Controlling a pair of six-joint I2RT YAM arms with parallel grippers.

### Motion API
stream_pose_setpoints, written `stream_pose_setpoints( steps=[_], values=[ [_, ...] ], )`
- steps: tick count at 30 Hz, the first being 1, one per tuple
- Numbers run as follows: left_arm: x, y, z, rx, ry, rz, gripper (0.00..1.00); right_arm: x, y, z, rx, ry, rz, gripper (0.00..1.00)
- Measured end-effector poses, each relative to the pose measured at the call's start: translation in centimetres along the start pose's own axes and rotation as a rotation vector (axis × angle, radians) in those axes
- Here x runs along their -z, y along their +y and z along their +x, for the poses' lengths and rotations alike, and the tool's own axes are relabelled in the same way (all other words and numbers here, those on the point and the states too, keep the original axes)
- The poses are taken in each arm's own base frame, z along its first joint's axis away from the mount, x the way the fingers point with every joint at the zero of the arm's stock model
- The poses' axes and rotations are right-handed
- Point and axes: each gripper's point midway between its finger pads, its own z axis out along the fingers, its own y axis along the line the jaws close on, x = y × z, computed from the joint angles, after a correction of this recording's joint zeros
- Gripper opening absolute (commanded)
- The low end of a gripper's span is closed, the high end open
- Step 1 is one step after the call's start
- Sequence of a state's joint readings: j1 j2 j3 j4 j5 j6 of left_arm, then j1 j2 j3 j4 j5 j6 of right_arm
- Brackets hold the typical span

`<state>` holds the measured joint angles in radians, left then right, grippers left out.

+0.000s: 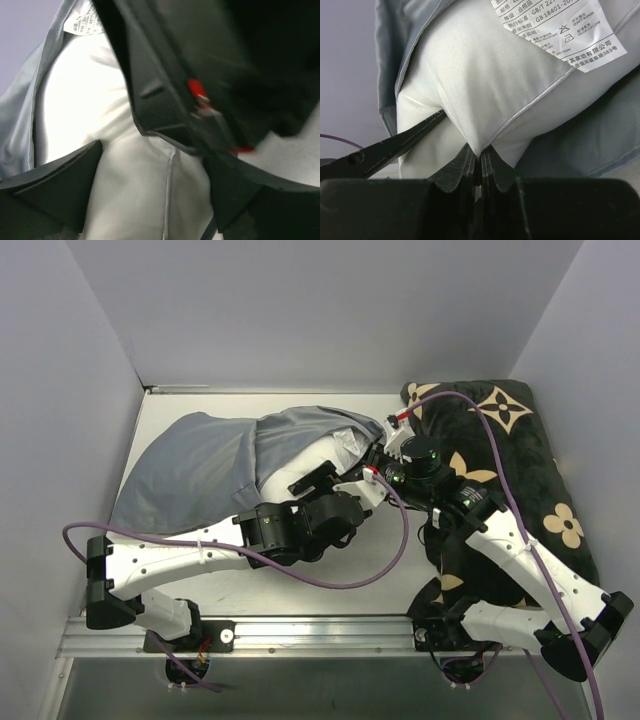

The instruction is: Remove the pillowcase from the pillow

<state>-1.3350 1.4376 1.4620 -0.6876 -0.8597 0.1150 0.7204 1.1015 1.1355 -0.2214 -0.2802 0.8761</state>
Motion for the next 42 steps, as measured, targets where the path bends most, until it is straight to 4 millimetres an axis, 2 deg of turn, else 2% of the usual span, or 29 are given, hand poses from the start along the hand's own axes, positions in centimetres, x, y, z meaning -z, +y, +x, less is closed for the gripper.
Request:
stream_pose_setpoints(
  steps=[1,3,4,5,10,11,12,15,18,19,23,26,30,36,39,42],
  values=[
    [-0.3,0.3,0.1,0.013,0.002,-0.01,0.6,0.0,0.0,0.0,0.0,-0.001,0.001,0.0],
    [-0.8,1.0,0.5,0.034,0.014,-0.026,0.34,-0.1,-0.1,0.0,-0.001,-0.007,0.007,0.0],
    [-1.0,1.2,0.6,0.046,0.014,-0.029,0.11,-0.1,-0.1,-0.1,-0.003,-0.012,0.011,0.0],
    [-1.0,1.3,0.6,0.065,0.01,-0.031,0.0,-0.1,-0.1,-0.1,-0.005,-0.012,0.011,0.0],
    [-1.1,1.5,0.3,0.093,-0.004,-0.022,0.0,-0.2,0.4,-0.4,0.0,-0.029,-0.003,0.0],
    [-1.1,1.5,0.3,0.096,-0.005,-0.02,0.0,-0.2,0.3,-0.4,0.003,-0.032,-0.002,0.05],
    [-1.0,1.5,0.2,0.104,-0.008,-0.014,0.0,-0.2,0.3,-0.5,0.008,-0.036,0.002,0.22],
    [-0.8,1.9,0.5,0.126,-0.01,0.0,0.0,0.1,-0.1,-0.8,0.053,-0.058,0.021,0.56],
    [-0.5,2.5,0.9,0.144,-0.008,0.011,0.0,1.6,-0.7,-2.1,0.134,-0.13,0.062,0.71],
    [-0.4,2.6,0.8,0.155,-0.015,0.018,0.0,2.2,-1.0,-2.8,0.158,-0.165,0.085,0.73],
    [0.4,3.3,0.7,0.186,-0.029,0.038,0.0,4.5,-1.8,-5.0,0.252,-0.278,0.146,0.77],
    [0.7,3.5,0.7,0.201,-0.035,0.054,0.0,5.2,-2.3,-6.5,0.316,-0.335,0.198,0.79],
    [0.9,3.2,0.8,0.2,-0.031,0.078,0.0,3.7,-3.8,-7.2,0.416,-0.319,0.271,0.8],
    [1.0,2.7,1.1,0.193,-0.021,0.103,0.0,-0.4,-7.6,-6.9,0.514,-0.217,0.405,0.76],
    [1.1,2.5,1.3,0.187,-0.016,0.121,0.0,-0.9,-9.4,-7.8,0.509,-0.218,0.472,0.72],
    [1.4,2.4,1.4,0.186,-0.014,0.14,0.0,-0.7,-10.9,-9.6,0.479,-0.25,0.534,0.66]
  ],
)
